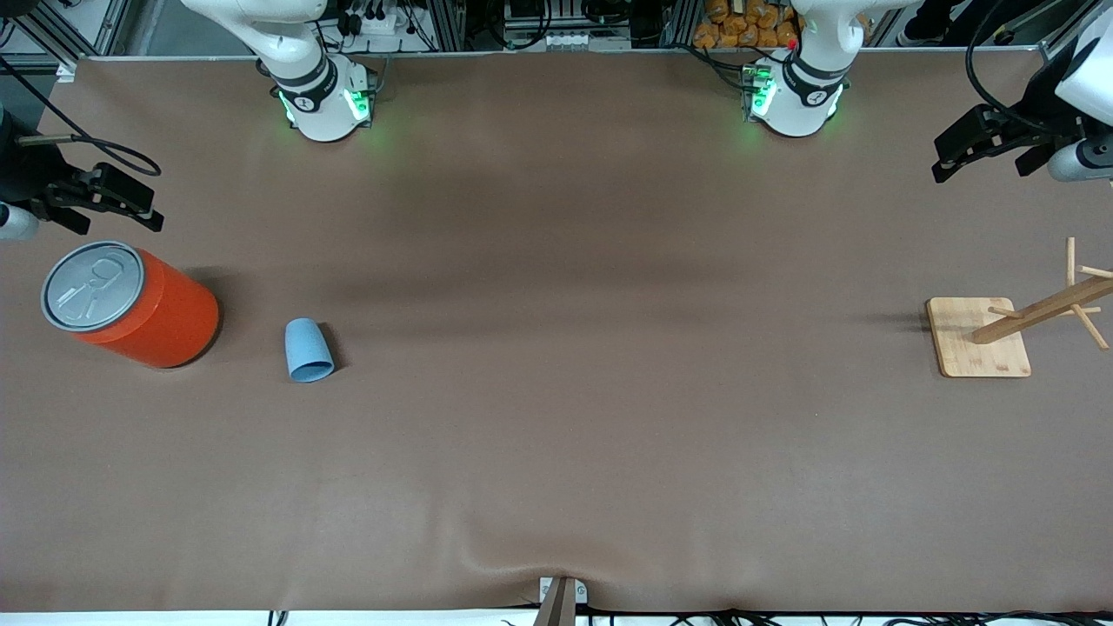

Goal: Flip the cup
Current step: 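Reach the right gripper down to the blue cup lying beside the can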

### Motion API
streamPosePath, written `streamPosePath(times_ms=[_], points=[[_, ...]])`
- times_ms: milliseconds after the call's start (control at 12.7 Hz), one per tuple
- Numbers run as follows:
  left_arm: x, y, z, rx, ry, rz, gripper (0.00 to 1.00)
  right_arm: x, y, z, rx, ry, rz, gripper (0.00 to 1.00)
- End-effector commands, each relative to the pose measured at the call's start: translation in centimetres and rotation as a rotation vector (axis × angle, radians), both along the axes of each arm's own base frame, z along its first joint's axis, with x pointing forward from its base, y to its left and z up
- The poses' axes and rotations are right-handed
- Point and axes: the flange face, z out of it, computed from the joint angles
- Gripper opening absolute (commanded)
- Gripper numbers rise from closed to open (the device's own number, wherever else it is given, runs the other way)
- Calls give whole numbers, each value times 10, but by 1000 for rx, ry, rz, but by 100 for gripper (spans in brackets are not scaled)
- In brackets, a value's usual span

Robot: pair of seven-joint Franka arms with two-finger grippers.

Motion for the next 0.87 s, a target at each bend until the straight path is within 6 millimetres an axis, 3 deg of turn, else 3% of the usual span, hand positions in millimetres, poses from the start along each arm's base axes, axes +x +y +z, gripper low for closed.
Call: streamPosePath(times_ms=[0,236,393,629,787], points=[[-1,2,4,11,2,-9,100,-6,3,7,-2,-4,7,100],[0,2,4,12,0,-13,100,-5,1,7,0,-8,2,100],[-1,-1,5,13,-2,-24,100,3,1,-6,4,16,11,100],[-1,-1,3,12,3,-23,100,45,-9,-99,22,183,6,100],[-1,-1,2,14,4,-16,100,54,-15,-129,18,227,51,100]])
